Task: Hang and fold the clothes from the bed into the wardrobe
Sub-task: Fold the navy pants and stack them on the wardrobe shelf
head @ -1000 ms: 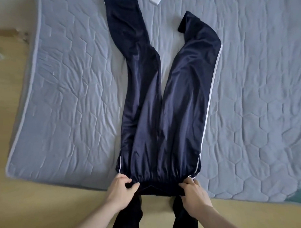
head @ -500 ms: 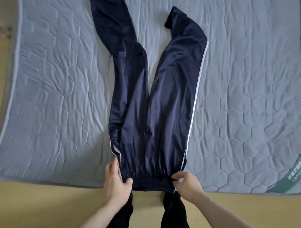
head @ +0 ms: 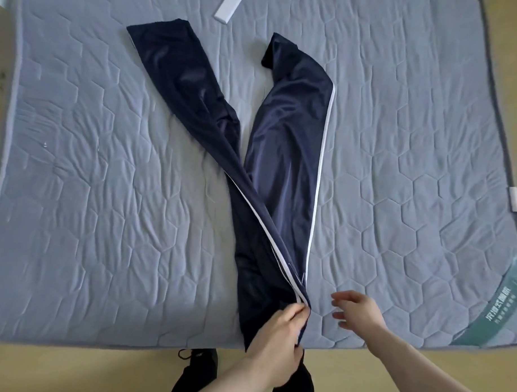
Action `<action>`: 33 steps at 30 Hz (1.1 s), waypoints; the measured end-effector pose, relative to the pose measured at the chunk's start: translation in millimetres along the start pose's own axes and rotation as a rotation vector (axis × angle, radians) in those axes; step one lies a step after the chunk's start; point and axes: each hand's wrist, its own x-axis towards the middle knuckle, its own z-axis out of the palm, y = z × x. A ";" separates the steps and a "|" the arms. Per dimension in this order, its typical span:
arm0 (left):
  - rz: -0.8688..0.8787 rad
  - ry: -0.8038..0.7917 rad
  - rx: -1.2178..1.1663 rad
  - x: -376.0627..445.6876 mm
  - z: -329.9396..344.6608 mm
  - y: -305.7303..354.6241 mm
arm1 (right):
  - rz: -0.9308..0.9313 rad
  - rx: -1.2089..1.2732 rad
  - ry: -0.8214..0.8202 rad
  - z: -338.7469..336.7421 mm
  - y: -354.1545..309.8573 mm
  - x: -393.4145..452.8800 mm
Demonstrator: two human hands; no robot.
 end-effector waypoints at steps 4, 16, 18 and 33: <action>-0.115 -0.353 0.055 14.6 2.2 -25.4 | -0.116 -0.086 0.001 7.6 -10.9 12.9; -0.524 0.760 -0.375 118.9 -206.8 -85.1 | -0.524 -0.174 -0.043 92.0 -100.5 19.3; -0.580 0.788 -0.455 144.9 -236.0 -92.1 | -0.565 -0.246 -0.013 100.4 -108.7 27.3; -0.262 1.180 -0.703 246.6 -328.1 12.3 | -0.450 0.178 -0.140 75.8 -99.0 40.8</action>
